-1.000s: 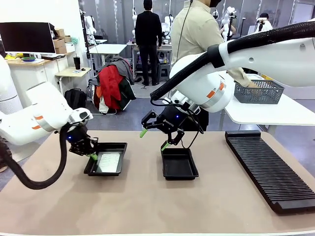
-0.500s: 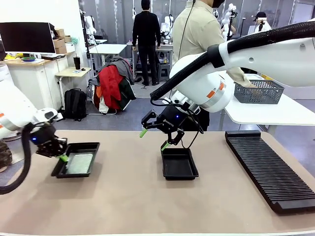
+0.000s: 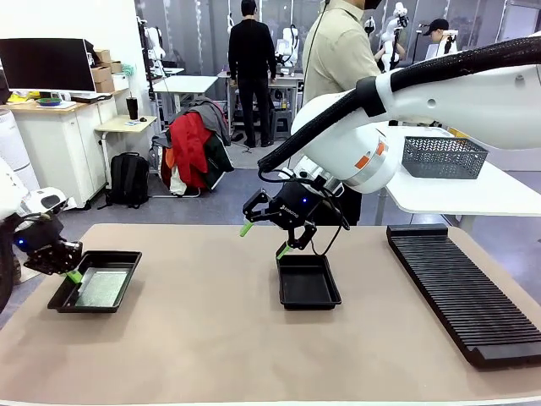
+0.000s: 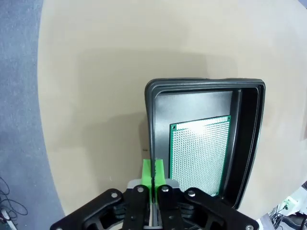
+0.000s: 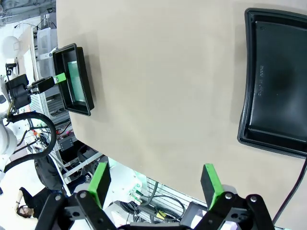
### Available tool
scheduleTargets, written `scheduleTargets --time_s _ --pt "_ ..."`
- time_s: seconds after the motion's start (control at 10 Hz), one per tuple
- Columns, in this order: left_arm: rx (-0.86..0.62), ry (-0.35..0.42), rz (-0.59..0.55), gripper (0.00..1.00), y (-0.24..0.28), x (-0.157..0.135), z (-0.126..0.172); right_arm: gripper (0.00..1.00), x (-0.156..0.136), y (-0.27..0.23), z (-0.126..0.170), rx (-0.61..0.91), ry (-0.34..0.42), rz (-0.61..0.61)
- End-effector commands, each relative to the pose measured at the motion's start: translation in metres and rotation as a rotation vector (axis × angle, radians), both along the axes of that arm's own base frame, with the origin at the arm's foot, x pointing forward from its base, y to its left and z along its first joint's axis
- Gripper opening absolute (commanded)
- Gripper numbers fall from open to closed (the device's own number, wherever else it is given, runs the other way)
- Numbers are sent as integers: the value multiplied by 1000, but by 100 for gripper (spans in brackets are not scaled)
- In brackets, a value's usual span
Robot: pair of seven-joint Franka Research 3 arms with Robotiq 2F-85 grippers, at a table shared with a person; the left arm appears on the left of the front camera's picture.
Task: Inspect and transfer BCBs to ESD trays.
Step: Pick up the ESD tray and place it on the left side of the table.
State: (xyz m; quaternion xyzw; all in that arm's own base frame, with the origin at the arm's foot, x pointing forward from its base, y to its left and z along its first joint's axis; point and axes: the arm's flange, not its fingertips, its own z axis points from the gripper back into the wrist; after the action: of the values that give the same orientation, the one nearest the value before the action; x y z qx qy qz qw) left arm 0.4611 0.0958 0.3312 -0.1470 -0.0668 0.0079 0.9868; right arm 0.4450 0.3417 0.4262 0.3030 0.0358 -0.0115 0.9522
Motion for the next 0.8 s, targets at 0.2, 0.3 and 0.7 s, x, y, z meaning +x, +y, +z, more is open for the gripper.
scheduleTargets --time_s 0.2,0.3,0.7 --pt "2 19 -14 0 8 4 -8 100 0 0 0 -11 -1 -4" --pt "2 23 -10 0 7 5 -12 100 0 0 0 -11 -1 -4" --pt "2 35 -3 0 1 2 -17 100 0 0 0 -11 -1 -4"
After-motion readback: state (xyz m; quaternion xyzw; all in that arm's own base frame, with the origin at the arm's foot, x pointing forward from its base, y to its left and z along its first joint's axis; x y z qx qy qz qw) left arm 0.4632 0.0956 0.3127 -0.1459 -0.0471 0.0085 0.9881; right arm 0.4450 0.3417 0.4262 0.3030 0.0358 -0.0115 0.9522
